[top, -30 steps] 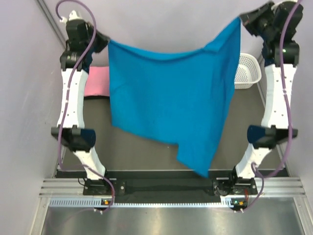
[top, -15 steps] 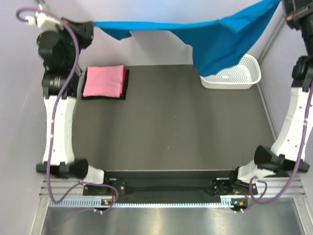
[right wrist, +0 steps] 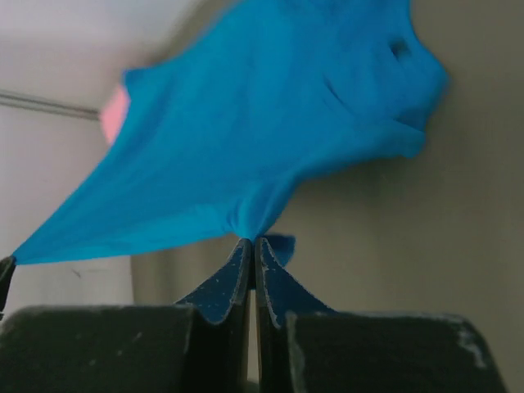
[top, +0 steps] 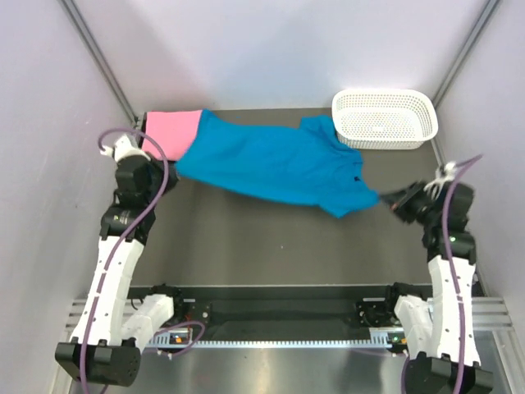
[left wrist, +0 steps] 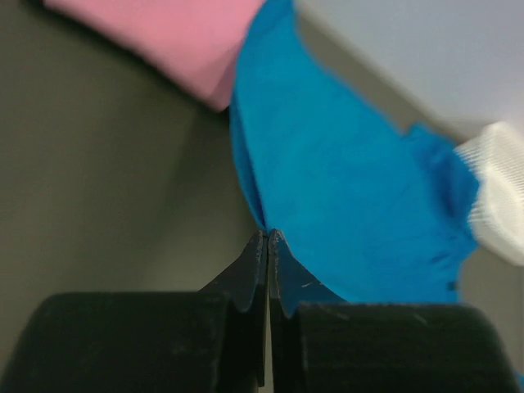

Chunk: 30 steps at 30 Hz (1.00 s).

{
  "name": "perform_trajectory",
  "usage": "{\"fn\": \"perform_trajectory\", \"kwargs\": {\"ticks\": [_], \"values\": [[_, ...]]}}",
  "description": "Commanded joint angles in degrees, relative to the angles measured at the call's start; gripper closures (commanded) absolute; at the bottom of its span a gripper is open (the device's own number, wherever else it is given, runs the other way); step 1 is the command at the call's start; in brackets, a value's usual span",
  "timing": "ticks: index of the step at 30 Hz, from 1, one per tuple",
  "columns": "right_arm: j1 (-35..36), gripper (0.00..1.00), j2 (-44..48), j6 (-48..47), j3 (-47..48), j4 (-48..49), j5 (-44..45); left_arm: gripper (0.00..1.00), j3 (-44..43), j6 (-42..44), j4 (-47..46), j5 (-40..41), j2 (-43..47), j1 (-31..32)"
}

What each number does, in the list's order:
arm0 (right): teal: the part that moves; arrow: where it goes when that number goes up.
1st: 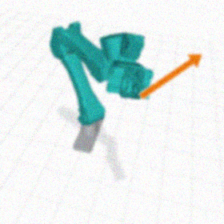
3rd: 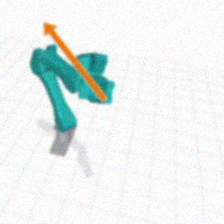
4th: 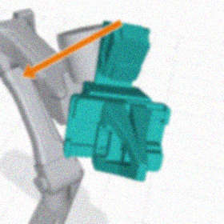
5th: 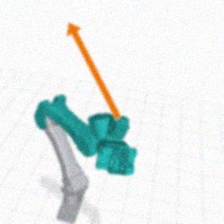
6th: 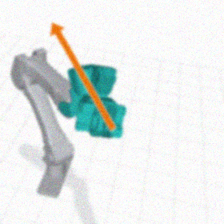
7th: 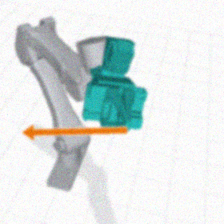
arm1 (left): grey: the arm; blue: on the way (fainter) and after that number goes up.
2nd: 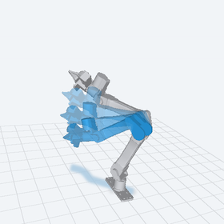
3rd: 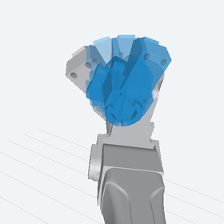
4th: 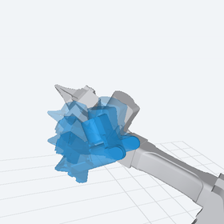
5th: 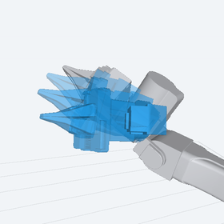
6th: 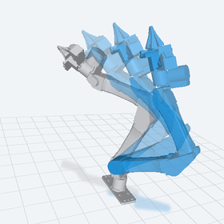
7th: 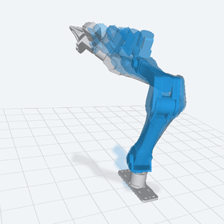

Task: Fold and stack the t-shirts
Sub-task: Flatten the tshirt out

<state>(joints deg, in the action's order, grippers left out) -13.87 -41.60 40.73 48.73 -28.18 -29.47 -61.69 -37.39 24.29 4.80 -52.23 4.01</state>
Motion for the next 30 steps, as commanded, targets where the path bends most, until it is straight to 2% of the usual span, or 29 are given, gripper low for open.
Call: {"fn": "perform_trajectory", "kwargs": {"ticks": [1, 2, 7, 12, 16, 18, 23, 30], "values": [[0.77, 1.00, 5.99, -3.11, -10.39, -9.86, 0.92, 1.00, 6.64, 1.00, 10.58, 11.18, 3.80, 0.12], [0.86, 1.00, 7.05, -4.42, -11.98, -11.44, 1.17, 1.00, 7.54, -0.57, 12.60, 14.50, 3.80, 0.12], [0.95, 1.00, 12.50, -8.64, -14.81, -22.78, 7.31, 1.00, 12.82, -4.26, 17.52, 18.04, 3.27, 0.12], [3.06, 1.00, 13.13, -9.09, -16.21, -25.25, 8.11, 1.00, 13.35, -9.02, 20.79, 23.23, 5.03, 0.12], [3.23, 1.00, 13.48, -9.88, -14.28, -27.18, 12.67, 1.00, 12.21, -11.39, 23.95, 27.97, 5.73, 0.12], [3.23, 1.00, 13.65, -10.14, -12.18, -29.03, 13.65, 1.00, 12.03, -11.39, 24.83, 28.16, 6.08, 0.03], [4.02, 1.00, 14.36, -11.37, -9.45, -34.55, 14.97, 1.00, 13.70, -12.45, 24.40, 22.82, 6.35, 0.12], [4.38, 1.00, 20.94, -11.11, -7.51, -42.38, 15.23, 1.00, 17.83, -15.17, 26.06, 18.94, 6.96, 0.12]]}}
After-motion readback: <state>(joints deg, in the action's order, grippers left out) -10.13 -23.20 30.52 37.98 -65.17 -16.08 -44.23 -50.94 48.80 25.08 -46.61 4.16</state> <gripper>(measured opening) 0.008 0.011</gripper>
